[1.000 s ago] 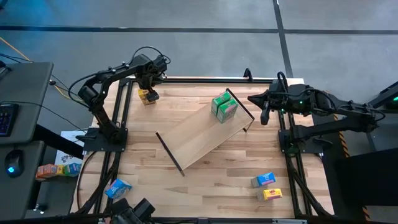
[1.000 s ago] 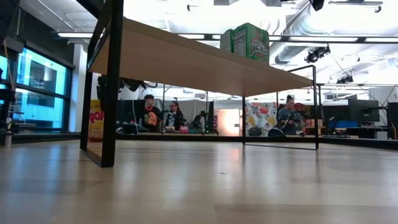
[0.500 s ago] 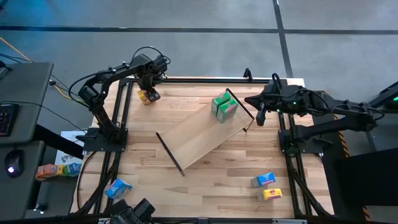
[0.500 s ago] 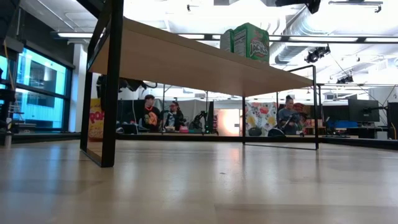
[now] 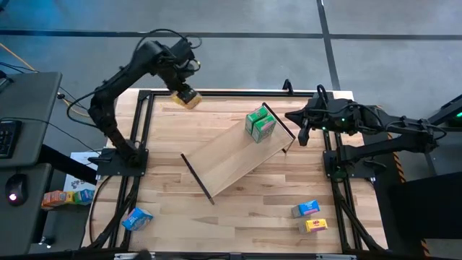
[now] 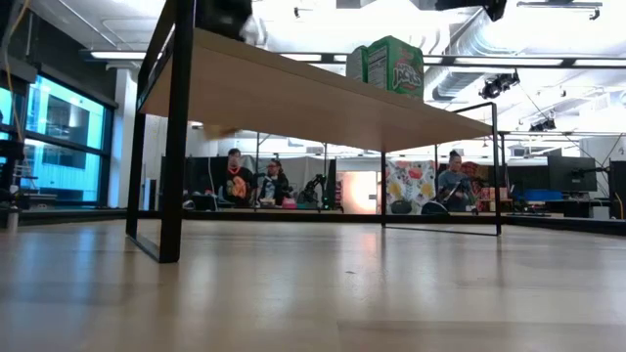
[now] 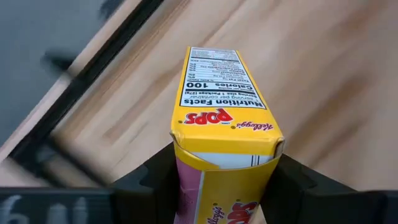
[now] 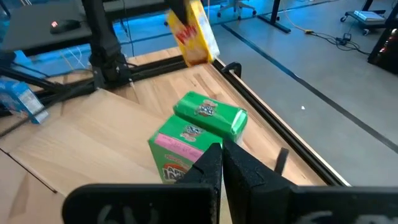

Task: Stack cereal on shelf
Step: Put the top yellow cereal box on the shelf

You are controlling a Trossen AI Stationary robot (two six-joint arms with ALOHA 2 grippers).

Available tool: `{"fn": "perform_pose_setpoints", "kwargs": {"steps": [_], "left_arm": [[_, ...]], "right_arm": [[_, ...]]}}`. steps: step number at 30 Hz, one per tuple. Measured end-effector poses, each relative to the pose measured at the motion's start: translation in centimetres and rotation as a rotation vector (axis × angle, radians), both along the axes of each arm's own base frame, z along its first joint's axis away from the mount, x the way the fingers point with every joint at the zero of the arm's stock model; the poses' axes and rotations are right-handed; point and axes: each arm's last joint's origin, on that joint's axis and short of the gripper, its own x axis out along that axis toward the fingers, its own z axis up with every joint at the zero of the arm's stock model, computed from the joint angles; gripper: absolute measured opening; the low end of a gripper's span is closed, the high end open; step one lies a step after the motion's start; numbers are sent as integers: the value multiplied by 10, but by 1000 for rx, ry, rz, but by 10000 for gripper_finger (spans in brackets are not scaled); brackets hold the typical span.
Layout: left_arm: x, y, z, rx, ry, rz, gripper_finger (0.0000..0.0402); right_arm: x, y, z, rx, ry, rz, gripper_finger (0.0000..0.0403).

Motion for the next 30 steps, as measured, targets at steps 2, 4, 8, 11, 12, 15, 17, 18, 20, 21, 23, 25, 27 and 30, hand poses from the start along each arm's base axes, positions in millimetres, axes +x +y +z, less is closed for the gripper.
{"fn": "perform_pose_setpoints", "kwargs": {"steps": [2,4,8,11,12,15,17,18,20,21,23,25,27,30], "left_arm": [[7,-29,26,3,-114,-47,163],[16,-58,50,6,-225,-106,163],[29,-113,77,-34,-351,-161,163],[38,-145,79,-79,-357,-202,163],[44,-154,76,-79,-340,-210,163],[64,-171,62,-54,-279,-228,163],[76,-176,52,-41,-241,-231,163],[83,-177,47,-32,-220,-230,163],[95,-175,36,-5,-179,-216,163],[101,-174,30,11,-158,-208,163],[110,-171,21,27,-125,-199,163],[118,-169,12,19,-99,-213,163],[126,-168,4,4,-73,-226,163],[135,-166,-7,-3,-41,-235,163]], "right_arm": [[-1,0,-1,-15,22,-4,0],[-1,0,-3,-18,39,-9,0],[-2,-1,-4,-21,56,-17,0],[-2,-1,-4,-21,57,-17,0],[-2,-1,-4,-21,57,-17,0],[-2,-1,-4,-21,56,-17,0],[-2,-1,-4,-21,56,-18,0],[-2,-1,-4,-21,56,-17,0],[-2,-1,-4,-21,56,-18,0],[-2,-1,-4,-21,56,-17,0],[-2,-1,-4,-21,56,-17,0],[-2,-1,-4,-21,56,-17,0],[-2,-1,-4,-19,55,-18,0],[-2,-1,-4,5,44,-29,0]]}}
